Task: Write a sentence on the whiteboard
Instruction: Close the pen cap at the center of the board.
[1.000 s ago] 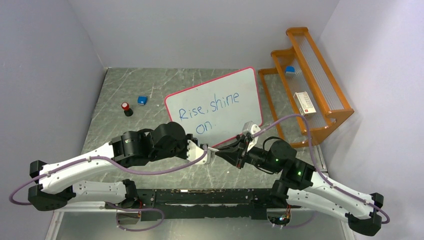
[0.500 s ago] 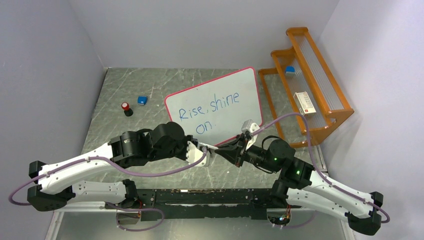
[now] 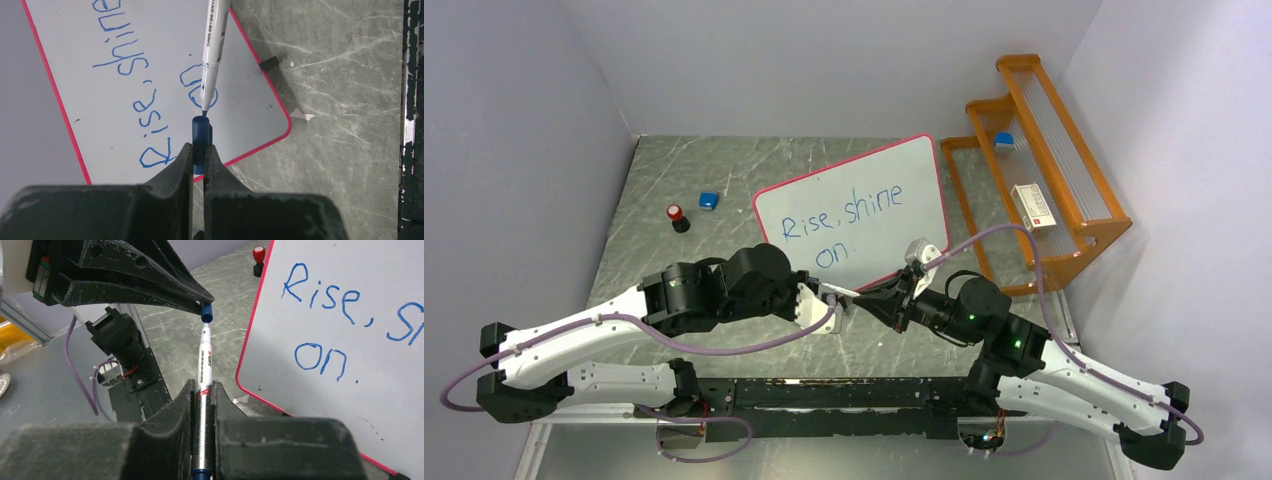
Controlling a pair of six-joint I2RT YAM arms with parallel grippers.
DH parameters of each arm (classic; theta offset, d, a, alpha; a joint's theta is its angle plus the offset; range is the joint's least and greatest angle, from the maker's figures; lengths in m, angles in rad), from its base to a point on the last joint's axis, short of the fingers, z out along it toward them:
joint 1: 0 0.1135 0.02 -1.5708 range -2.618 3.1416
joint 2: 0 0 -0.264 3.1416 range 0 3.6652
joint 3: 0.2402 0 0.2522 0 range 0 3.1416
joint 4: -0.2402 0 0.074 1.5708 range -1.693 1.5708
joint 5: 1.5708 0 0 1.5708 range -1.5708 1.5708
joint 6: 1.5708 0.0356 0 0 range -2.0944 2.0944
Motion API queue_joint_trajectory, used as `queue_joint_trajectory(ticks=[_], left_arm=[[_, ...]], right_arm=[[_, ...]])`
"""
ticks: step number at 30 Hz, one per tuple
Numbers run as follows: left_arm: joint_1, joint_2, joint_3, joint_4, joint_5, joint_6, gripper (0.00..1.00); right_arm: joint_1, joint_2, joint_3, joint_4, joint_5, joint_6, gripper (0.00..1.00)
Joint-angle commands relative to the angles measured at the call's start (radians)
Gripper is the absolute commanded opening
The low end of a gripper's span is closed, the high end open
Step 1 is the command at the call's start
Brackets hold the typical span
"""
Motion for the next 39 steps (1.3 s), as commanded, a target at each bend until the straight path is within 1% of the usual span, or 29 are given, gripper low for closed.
queue_joint_trajectory(ticks=[1,24,28,36,39], left_arm=[[-0.006,-0.018,0.026,-0.009,0.025,0.015,0.05],[-0.009,0.014,0.046,-0.04,0.062,0.029,0.05],[-0.019,0.029,0.053,-0.053,0.083,0.028,0.05],[-0.042,0.05,0.059,-0.082,0.067,0.03,0.05],[-0.044,0.055,0.065,-0.073,0.088,0.027,0.05]], right_arm=[[-0.003,0.001,0.023,0.017,0.004,0.0,0.0],[-0.002,0.037,0.025,0.049,-0.01,0.004,0.0],[-0.003,0.054,0.026,0.063,-0.012,0.003,0.0],[-0.003,0.061,0.033,0.068,-0.022,0.002,0.0],[-0.003,0.07,0.019,0.116,-0.037,0.012,0.0]])
